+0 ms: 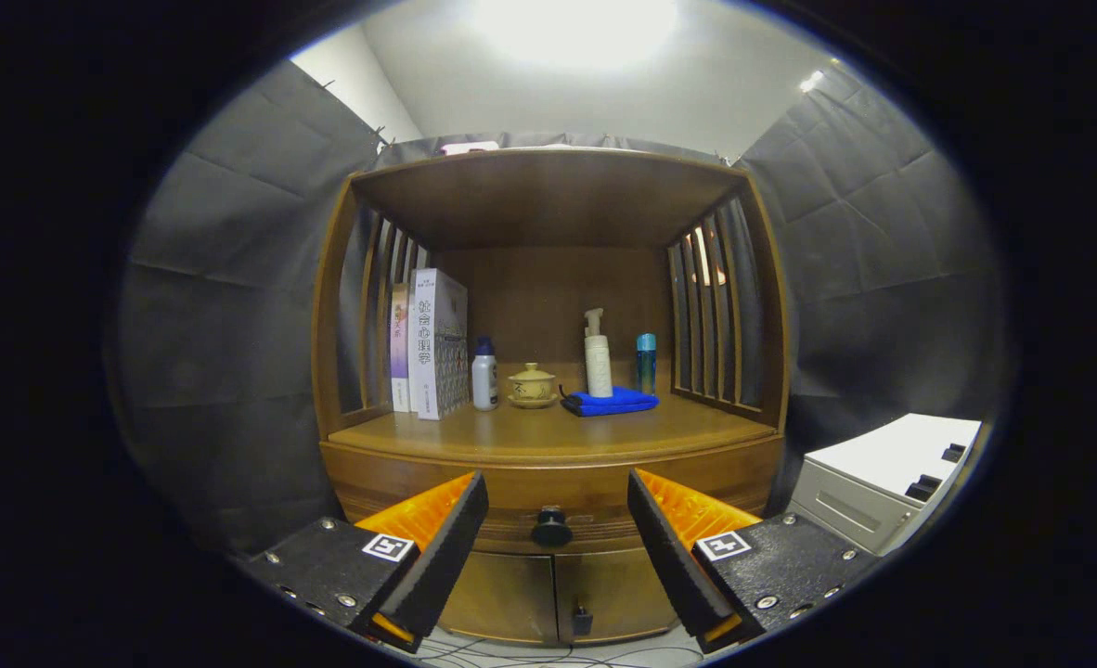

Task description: Pull open the drawer, take out the items inside it, and place them on the countertop above the cabinet.

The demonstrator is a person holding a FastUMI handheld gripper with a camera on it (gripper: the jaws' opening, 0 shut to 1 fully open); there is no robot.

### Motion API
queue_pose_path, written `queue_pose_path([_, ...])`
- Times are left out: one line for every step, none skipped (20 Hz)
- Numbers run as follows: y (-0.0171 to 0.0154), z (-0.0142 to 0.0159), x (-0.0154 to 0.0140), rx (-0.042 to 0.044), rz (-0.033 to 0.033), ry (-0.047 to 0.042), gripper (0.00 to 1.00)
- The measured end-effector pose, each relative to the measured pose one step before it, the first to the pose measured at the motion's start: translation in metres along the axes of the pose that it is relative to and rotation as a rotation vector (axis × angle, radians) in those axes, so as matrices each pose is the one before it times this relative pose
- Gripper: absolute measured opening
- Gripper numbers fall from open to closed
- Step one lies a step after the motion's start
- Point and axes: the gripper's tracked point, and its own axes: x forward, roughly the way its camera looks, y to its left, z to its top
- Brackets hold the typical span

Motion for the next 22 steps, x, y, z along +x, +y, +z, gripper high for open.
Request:
queue_pose_path([0.00145, -0.00697, 0.0064, -0.00001, 0.00163, 0.01578, 0.95])
queue_pose_path([-0.0008, -0.0037, 0.00788, -0.00356, -0.00122, 0.00616, 0.95])
queue_pose_path([-0.00157, -0.00721, 0.00561, -0.00462, 0.00063, 0.00934, 0.95])
queue_pose_path([-0.00263, -0.00774, 0.00626, -0.00479, -0.00637, 0.01408, 0.95])
queue_pose_path([-0.00129, -0.00786, 0.0056, -0.00525, -0.00186, 0.0153, 0.95])
queue_pose_path([-0.00198, -0.00779, 0.0068, -0.00364, -0.00291, 0.01682, 0.95])
queue_pose_path([-0.00074, -0.01004, 0.00809, 0.00094, -0.00343, 0.02506, 0.95])
queue_pose_path([-0.00109, -0.01363, 0.0041, 0.00448, -0.00969, 0.02693, 0.95])
queue_pose_path([-0.00031, -0.00907, 0.00829, 0.00207, 0.00002, 0.02591, 0.94])
queue_pose_path([0.00222, -0.00617, 0.00819, 0.00365, 0.00454, 0.01739, 0.94])
queue_pose_path([0.00324, -0.0049, 0.00517, -0.00007, 0.0133, 0.01543, 0.93])
queue_pose_path([0.00169, -0.00532, 0.00369, -0.00187, 0.00658, 0.0122, 0.89])
queue_pose_path([0.00186, -0.00305, 0.00459, 0.00003, 0.0079, 0.00682, 0.86])
queue_pose_path([0.00405, -0.00463, 0.00365, 0.0057, 0.01144, 0.01079, 0.81])
queue_pose_path([0.00304, -0.00457, 0.00195, 0.00312, 0.00679, 0.00935, 0.78])
queue_pose_path([0.00104, -0.00258, 0.00324, 0.00111, 0.00199, 0.00763, 0.75])
queue_pose_path([0.00151, -0.00237, 0.00309, 0.00077, 0.00508, 0.00869, 0.72])
queue_pose_path([-0.00377, -0.00252, 0.00232, -0.01084, -0.03212, 0.00504, 0.66])
queue_pose_path([-0.00203, 0.00215, 0.00374, -0.00009, 0.00251, -0.00074, 0.61])
queue_pose_path([0.0013, -0.00266, -0.00406, 0.01075, -0.0041, 0.00902, 0.49])
queue_pose_path([0.00017, -0.00062, -0.00029, 0.01337, -0.00038, 0.00926, 0.48])
queue_pose_path([0.0007, -0.00031, -0.00209, 0.00706, 0.00168, 0.01088, 0.45])
